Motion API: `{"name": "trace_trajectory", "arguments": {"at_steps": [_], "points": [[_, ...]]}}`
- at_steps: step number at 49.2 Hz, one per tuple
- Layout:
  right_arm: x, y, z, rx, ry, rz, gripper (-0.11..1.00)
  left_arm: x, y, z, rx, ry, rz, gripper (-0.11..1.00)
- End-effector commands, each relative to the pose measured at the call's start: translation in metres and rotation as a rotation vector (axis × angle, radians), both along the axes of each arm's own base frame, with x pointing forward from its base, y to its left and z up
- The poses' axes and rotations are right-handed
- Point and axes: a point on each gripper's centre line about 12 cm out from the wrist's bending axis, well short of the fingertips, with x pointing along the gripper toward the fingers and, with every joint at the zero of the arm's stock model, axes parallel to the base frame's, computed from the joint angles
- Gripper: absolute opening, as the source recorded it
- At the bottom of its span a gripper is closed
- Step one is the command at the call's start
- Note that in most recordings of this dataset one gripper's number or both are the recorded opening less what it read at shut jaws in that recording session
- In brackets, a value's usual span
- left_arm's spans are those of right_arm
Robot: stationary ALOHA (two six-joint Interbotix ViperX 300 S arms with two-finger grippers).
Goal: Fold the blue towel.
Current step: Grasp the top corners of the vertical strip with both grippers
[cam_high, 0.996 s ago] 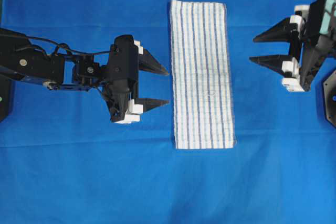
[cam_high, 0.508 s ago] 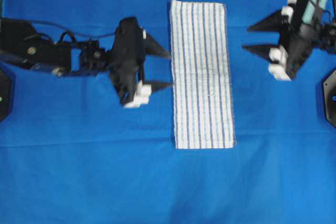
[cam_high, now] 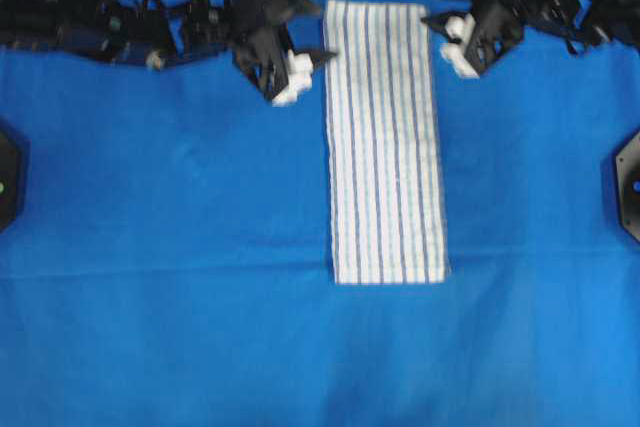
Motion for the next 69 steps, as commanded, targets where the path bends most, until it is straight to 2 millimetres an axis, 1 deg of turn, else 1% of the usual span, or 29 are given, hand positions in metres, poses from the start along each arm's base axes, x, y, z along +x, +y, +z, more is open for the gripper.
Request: {"name": "trace_trajectory", "arguments": {"at_steps": [1,9,13,20,26,34,38,41,43,49,50,53,55,56,69], "points": [[0.011,-0.014,-0.001,-0.014,-0.009,-0.009,0.6,0.005,0.01,0.006,0.01,-0.028,0.018,0.76],[0.015,-0.029,-0.022,0.002,0.04,-0.022,0.6,0.007,0.025,-0.009,0.0,-0.005,0.048,0.76],[0.016,-0.032,-0.03,0.013,0.056,-0.025,0.6,0.01,0.032,-0.013,0.002,-0.006,0.058,0.76],[0.013,-0.04,-0.041,0.031,0.08,-0.046,0.6,0.016,0.044,-0.02,0.006,-0.011,0.076,0.76],[0.013,-0.042,-0.046,0.037,0.093,-0.048,0.6,0.02,0.055,-0.028,0.004,-0.005,0.092,0.76],[0.011,-0.042,-0.05,0.043,0.105,-0.048,0.6,0.026,0.058,-0.044,-0.006,0.019,0.092,0.76],[0.011,-0.042,-0.051,0.043,0.109,-0.045,0.56,0.026,0.058,-0.05,-0.011,0.034,0.091,0.74],[0.012,-0.042,-0.05,0.037,0.111,-0.04,0.5,0.026,0.057,-0.052,-0.012,0.04,0.089,0.69],[0.012,-0.042,-0.051,0.036,0.114,-0.035,0.42,0.026,0.057,-0.052,-0.011,0.042,0.088,0.62],[0.011,-0.04,-0.053,0.035,0.136,-0.02,0.1,0.028,0.054,-0.052,0.002,0.05,0.072,0.3],[0.011,-0.04,-0.053,0.035,0.137,-0.02,0.08,0.028,0.054,-0.052,0.003,0.048,0.072,0.25],[0.01,-0.039,-0.054,0.039,0.145,-0.018,0.07,0.029,0.054,-0.052,0.005,0.048,0.069,0.1],[0.01,-0.039,-0.054,0.04,0.147,-0.018,0.07,0.029,0.054,-0.051,0.006,0.046,0.069,0.03],[0.01,-0.039,-0.053,0.039,0.146,-0.017,0.07,0.029,0.054,-0.051,0.005,0.048,0.069,0.01],[0.009,-0.038,-0.051,0.049,0.133,-0.032,0.07,0.029,0.054,-0.049,0.007,0.043,0.069,0.01]]}}
